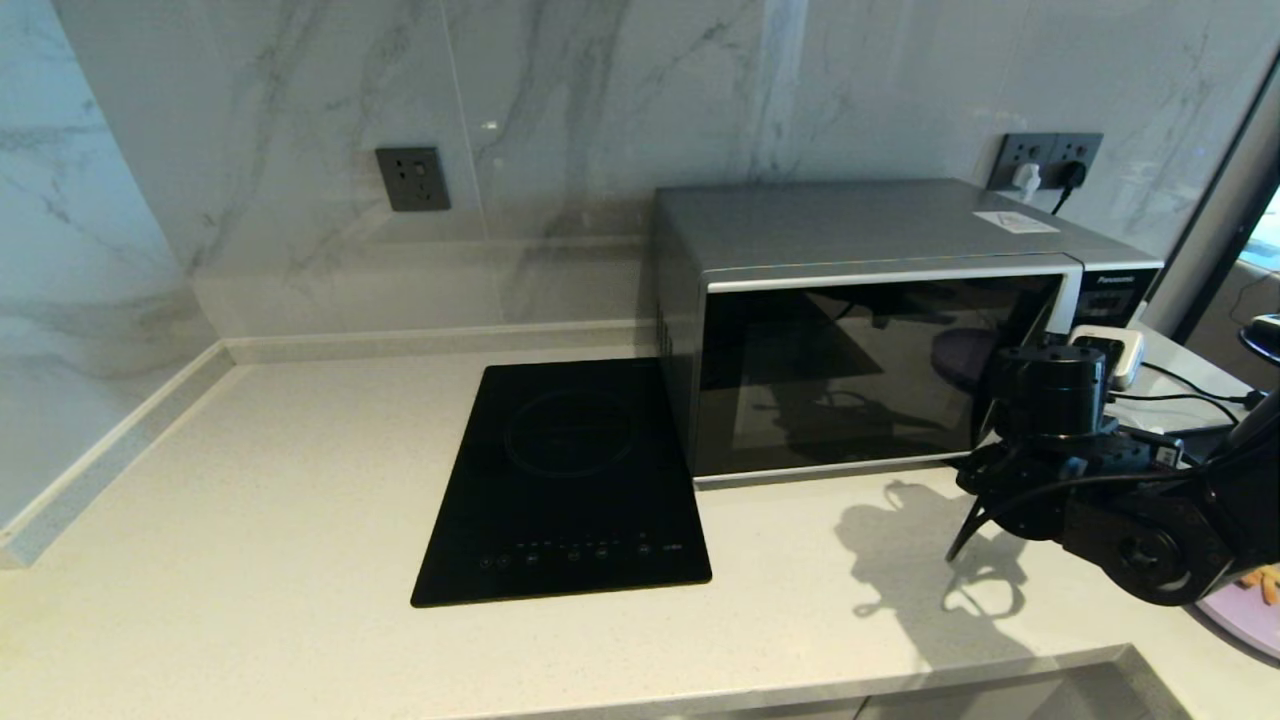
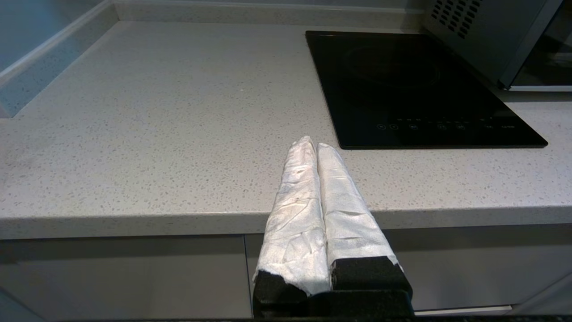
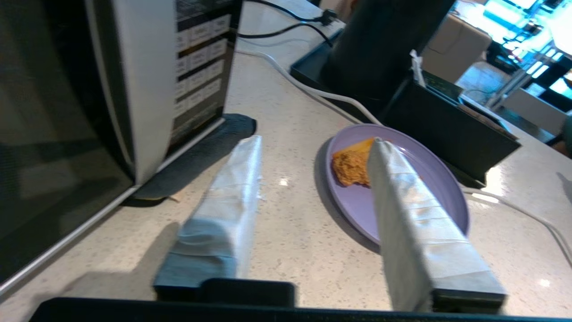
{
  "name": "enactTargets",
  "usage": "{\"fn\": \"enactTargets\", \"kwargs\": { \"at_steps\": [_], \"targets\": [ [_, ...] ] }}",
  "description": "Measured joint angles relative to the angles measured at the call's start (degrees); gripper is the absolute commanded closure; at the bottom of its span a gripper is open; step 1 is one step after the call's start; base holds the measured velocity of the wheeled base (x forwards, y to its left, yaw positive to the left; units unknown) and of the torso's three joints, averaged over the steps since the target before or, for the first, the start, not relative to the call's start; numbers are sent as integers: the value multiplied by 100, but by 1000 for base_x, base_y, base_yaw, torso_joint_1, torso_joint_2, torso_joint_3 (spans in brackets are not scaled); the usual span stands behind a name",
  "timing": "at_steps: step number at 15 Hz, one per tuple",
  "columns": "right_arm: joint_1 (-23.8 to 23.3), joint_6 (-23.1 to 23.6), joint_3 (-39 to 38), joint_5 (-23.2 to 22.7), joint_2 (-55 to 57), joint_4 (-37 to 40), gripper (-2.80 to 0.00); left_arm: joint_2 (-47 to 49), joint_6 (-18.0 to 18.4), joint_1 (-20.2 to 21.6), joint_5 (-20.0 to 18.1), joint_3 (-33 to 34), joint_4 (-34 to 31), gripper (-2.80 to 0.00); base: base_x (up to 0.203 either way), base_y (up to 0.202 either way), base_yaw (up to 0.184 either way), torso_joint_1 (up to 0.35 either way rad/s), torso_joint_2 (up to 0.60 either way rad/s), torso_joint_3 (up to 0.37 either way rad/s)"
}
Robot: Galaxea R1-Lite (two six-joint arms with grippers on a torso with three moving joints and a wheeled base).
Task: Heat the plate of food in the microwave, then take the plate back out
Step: Open the microwave oven
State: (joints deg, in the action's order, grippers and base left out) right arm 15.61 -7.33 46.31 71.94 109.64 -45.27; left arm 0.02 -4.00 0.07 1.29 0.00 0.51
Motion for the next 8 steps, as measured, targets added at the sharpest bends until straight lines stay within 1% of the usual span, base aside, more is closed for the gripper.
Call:
{"fn": "enactTargets", "kwargs": {
  "at_steps": [2,6,8],
  "targets": [
    [158,-35,44,-195,13,-5,-280,0,-1,0,-2,0,0,0,0,0,0,0,0,0],
    [504,-55,118,-403,66,-5,-280,0,-1,0,0,0,0,0,0,0,0,0,0,0],
    [579,-50,191,-433,124,-13,-280,0,-3,0,0,0,0,0,0,0,0,0,0,0]
  ]
}}
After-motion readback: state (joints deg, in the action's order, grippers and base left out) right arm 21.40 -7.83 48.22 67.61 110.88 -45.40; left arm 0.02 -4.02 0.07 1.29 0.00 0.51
